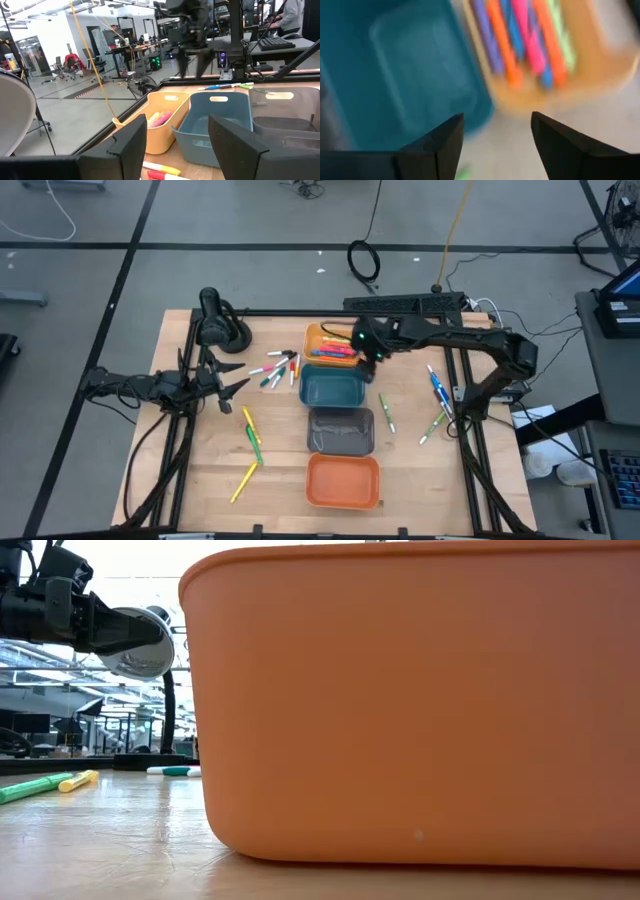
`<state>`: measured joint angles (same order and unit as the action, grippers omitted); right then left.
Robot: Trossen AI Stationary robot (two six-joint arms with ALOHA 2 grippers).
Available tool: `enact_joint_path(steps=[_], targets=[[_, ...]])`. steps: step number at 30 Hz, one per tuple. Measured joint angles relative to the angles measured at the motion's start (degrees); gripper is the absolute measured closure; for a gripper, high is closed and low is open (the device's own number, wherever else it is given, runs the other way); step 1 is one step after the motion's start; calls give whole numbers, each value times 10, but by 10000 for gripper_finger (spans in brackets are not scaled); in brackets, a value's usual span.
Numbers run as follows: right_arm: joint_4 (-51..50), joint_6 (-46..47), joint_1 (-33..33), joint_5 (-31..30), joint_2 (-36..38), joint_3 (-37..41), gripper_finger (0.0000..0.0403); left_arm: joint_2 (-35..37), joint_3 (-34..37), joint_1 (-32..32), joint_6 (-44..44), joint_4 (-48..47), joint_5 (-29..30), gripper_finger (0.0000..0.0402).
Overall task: Pick & Place Markers
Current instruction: Put the pink highlighter into the yellow bin, then put the left light green thin dry erase marker into the blue bin
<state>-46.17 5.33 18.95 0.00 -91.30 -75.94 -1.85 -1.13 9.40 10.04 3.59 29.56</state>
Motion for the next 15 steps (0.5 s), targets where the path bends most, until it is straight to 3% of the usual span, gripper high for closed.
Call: enact_joint_path(steps=[7, 15], targets=[[-132, 164, -43, -55, 124, 107, 201, 0, 0, 0, 0, 0, 0, 188], [-141, 354, -74, -102, 301, 316, 211, 0, 0, 0, 0, 0, 0, 188]])
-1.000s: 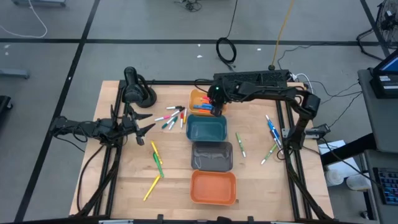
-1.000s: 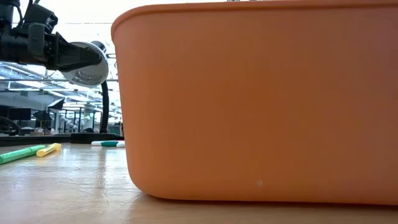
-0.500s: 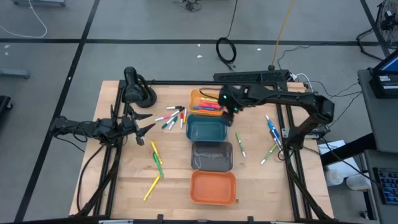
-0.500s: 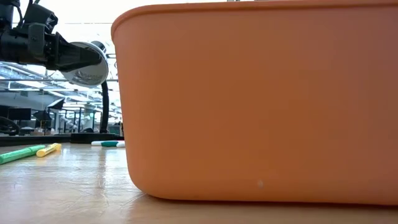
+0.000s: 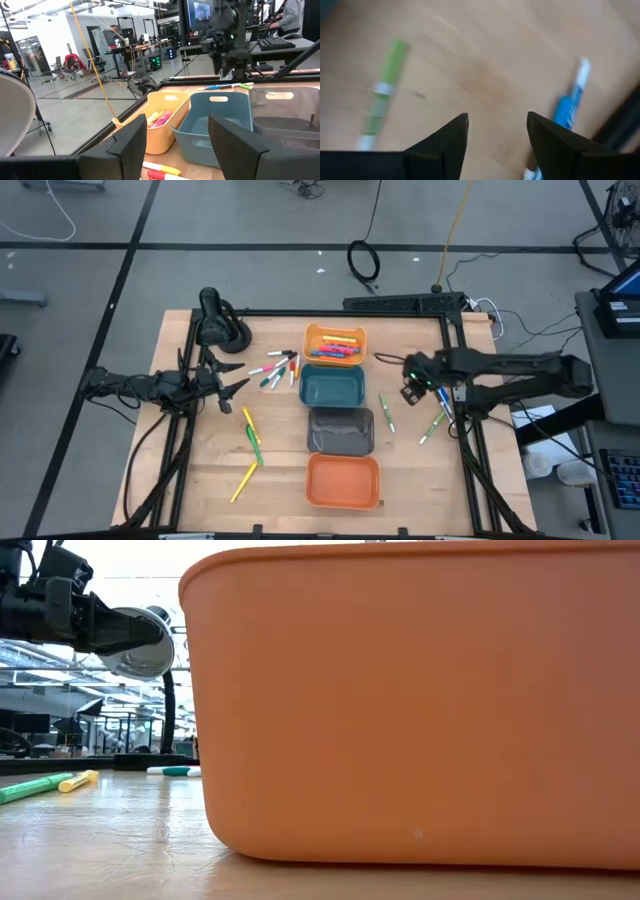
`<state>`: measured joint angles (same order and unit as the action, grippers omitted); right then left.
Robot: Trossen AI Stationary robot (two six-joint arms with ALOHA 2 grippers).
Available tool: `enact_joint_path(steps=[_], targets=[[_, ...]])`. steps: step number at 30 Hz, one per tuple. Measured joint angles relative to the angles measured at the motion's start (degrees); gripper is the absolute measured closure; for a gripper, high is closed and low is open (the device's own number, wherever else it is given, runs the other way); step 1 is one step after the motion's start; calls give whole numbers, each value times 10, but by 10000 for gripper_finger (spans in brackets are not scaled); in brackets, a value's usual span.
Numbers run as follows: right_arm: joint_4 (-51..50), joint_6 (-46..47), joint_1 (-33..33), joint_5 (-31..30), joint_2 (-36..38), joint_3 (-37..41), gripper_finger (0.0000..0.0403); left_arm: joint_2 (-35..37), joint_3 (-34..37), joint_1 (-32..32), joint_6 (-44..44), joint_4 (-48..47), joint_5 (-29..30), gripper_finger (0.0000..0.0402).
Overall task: Pick & Place Markers
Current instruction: Put the left light green thin dry erase marker into the blue bin
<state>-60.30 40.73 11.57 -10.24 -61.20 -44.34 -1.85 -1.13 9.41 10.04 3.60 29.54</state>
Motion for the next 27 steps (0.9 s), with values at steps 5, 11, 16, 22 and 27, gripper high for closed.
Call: enact_joint_path(steps=[5, 11, 16, 22, 27], targets=[[42, 83, 9, -64, 64, 110, 215, 0, 0, 0, 0, 0, 0, 188], [162, 126, 36, -110, 70, 196, 225, 0, 0, 0, 0, 0, 0, 188], [206, 146, 62, -131, 60, 238, 241, 0, 0, 0, 0, 0, 0, 188], [254, 120, 67, -119, 68, 250, 251, 0, 0, 0, 0, 0, 0, 188], [256, 91, 72, -118, 82, 228, 253, 0, 0, 0, 0, 0, 0, 188]])
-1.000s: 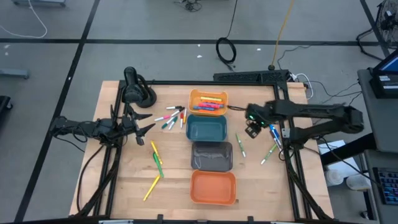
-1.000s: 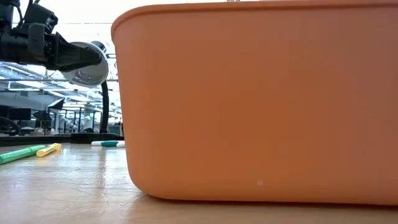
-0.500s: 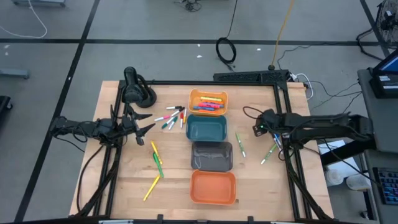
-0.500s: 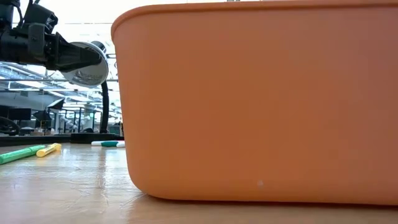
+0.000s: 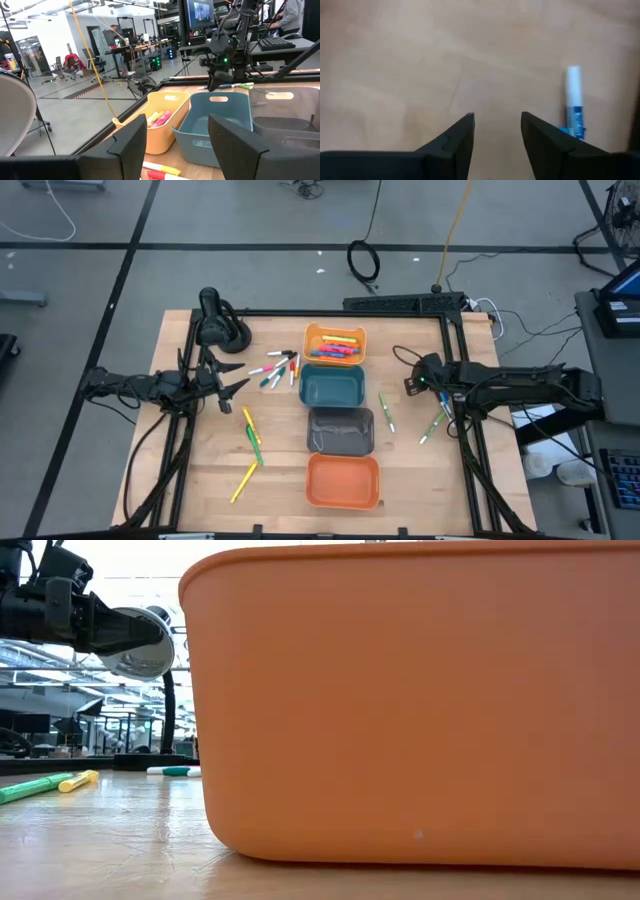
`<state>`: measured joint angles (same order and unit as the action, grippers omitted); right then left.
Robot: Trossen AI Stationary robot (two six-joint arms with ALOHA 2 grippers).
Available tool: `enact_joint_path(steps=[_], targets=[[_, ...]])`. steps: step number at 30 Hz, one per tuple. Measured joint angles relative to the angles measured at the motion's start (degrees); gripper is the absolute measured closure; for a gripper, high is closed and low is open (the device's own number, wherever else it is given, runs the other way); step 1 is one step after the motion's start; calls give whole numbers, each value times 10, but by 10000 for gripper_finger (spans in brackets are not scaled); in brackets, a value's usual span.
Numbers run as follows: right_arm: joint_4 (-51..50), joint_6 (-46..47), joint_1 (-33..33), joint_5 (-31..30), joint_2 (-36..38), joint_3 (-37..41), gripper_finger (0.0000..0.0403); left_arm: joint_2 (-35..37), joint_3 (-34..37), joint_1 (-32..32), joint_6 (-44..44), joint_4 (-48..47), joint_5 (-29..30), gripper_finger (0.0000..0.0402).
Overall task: Pick & Place Markers
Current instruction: Put the left light green thin dry erase marker into the blue bin
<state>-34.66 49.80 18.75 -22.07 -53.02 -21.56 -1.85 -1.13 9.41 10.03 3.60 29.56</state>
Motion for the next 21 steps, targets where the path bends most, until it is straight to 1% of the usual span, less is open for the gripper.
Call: enact_joint_path(steps=[2, 6, 11, 13, 16, 18, 21], targets=[[-24, 5, 6, -27, 2, -10, 253, 0, 0, 0, 0, 0, 0, 188], [-62, 17, 27, -105, 1, -13, 261, 0, 0, 0, 0, 0, 0, 188], [-76, 25, 58, -135, -13, 8, 295, 0, 0, 0, 0, 0, 0, 188], [-74, 31, 66, -130, -19, 18, 316, 0, 0, 0, 0, 0, 0, 188], [-65, 29, 71, -94, -26, 33, 355, 0, 0, 0, 0, 0, 0, 188], [-48, 28, 71, -81, -24, 41, 380, 0, 0, 0, 0, 0, 0, 188], [-26, 11, 63, -78, -22, 44, 399, 0, 0, 0, 0, 0, 0, 188]])
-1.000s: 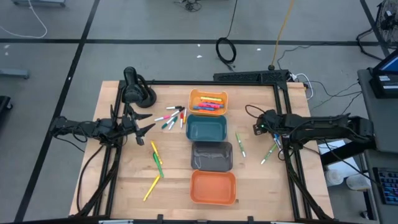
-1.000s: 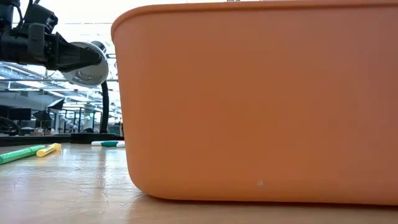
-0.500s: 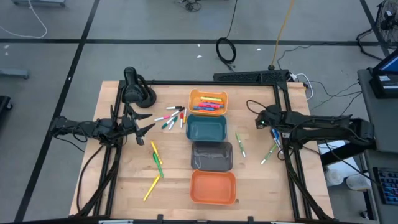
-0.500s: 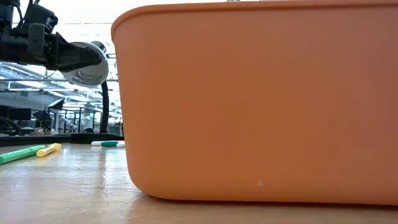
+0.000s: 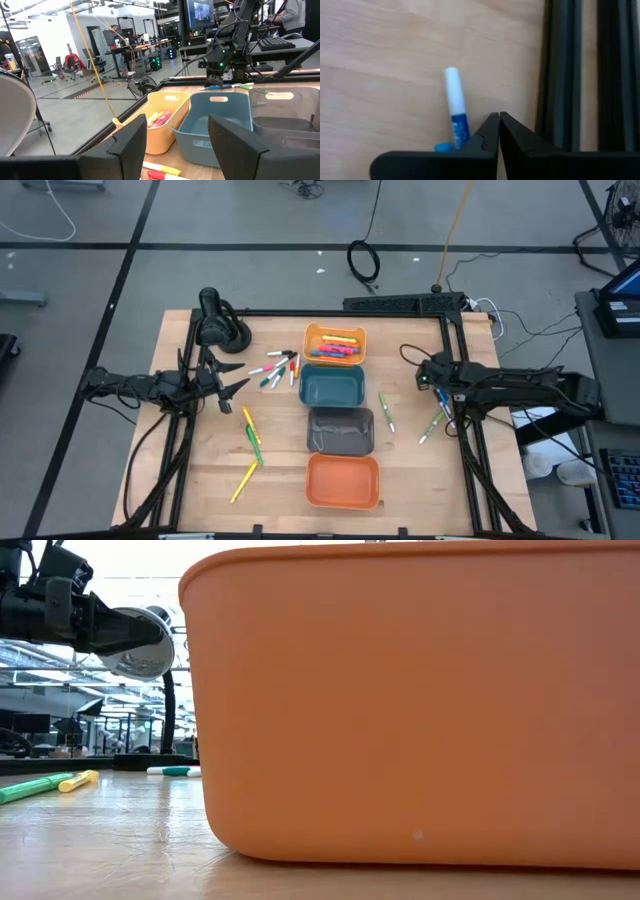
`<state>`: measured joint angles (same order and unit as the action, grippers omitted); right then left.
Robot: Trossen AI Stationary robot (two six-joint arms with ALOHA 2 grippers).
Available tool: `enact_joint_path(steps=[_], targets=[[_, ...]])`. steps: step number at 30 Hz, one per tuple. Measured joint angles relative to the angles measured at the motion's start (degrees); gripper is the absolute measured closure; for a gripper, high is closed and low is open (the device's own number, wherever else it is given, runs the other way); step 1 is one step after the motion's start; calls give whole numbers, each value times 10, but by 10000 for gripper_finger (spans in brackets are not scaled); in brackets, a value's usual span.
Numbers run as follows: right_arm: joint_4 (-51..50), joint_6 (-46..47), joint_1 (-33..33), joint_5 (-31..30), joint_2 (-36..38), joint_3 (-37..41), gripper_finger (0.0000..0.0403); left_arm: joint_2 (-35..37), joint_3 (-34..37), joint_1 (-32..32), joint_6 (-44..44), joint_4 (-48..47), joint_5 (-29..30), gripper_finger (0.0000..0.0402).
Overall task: Pick & Place Markers
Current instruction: Put the left light green thin dry erase marker into the blue bin
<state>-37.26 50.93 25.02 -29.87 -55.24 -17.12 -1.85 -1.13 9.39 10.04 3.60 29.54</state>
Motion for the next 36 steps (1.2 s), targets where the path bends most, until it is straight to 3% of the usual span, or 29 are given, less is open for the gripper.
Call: enact_joint_path(steps=[8, 16, 25, 28, 36], targets=[[74, -21, -30, 68, 17, -9, 379, 0, 0, 0, 0, 0, 0, 188], [185, -62, -75, 107, 17, -9, 385, 0, 0, 0, 0, 0, 0, 188], [335, -126, -169, 152, 17, -9, 392, 0, 0, 0, 0, 0, 0, 188], [367, -112, -225, 145, 17, -7, 392, 0, 0, 0, 0, 0, 0, 188], [401, -95, -399, 22, 16, -30, 402, 0, 0, 0, 0, 0, 0, 188]])
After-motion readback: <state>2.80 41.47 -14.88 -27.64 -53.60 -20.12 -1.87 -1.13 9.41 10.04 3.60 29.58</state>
